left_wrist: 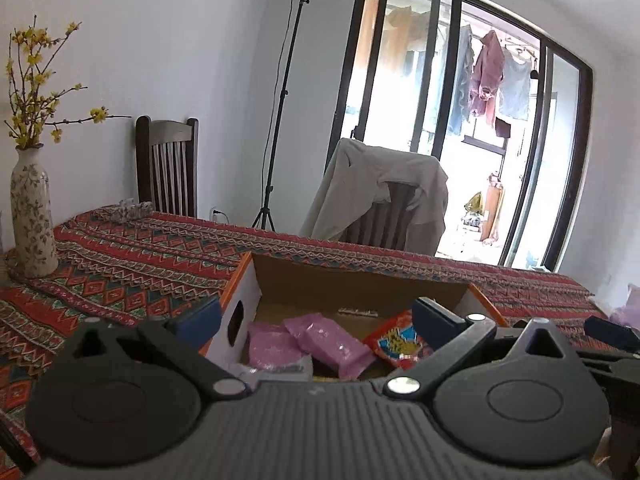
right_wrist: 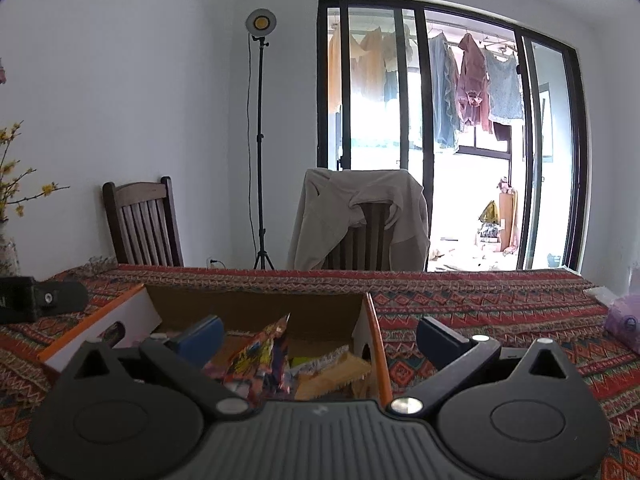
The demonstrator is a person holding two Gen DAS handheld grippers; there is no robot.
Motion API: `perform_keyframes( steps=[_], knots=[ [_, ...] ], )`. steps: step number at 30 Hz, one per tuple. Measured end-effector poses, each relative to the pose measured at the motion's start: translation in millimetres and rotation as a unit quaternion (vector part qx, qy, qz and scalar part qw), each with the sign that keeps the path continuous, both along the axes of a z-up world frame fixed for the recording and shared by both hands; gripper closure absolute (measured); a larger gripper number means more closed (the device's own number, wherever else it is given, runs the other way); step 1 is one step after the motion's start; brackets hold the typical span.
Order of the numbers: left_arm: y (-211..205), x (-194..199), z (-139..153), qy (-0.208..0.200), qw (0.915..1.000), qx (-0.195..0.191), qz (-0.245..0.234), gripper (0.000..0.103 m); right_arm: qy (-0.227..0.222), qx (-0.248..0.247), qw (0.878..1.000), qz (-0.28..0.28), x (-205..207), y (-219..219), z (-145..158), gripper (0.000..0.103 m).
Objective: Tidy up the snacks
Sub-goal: 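Move both grippers back to the snack pile beside the box, then grasp the green-and-white bar packet with the right gripper and lift it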
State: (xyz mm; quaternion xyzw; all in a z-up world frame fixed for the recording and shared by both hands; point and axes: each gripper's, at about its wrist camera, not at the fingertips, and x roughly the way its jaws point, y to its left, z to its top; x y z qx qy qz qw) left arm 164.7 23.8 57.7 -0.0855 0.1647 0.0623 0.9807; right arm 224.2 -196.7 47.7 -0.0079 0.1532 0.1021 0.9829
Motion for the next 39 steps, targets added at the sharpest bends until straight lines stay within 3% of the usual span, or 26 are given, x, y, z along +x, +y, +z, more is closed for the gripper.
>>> perform_keyframes(
  steps=[18,34,36,39],
  knots=[
    [15,-68,-46,0.049,0.9987,0.013,-0.007,0.000,0.044,-0.036,0.998,-0.001,-72,-6,-31,0.000],
    [24,-74,-83,0.066,0.9977,0.012,-0.002,0.000,0.104,-0.035,0.994,-0.013,-86,-27,-60,0.000],
    [23,-75,-84,0.063,0.9979,0.013,-0.002,0.000,0.105,-0.037,0.994,-0.011,-83,-26,-60,0.002],
    [24,-75,-84,0.062,0.9980,0.010,-0.002,0.000,0.112,-0.046,0.993,0.002,-73,-20,-59,0.017]
  ],
)
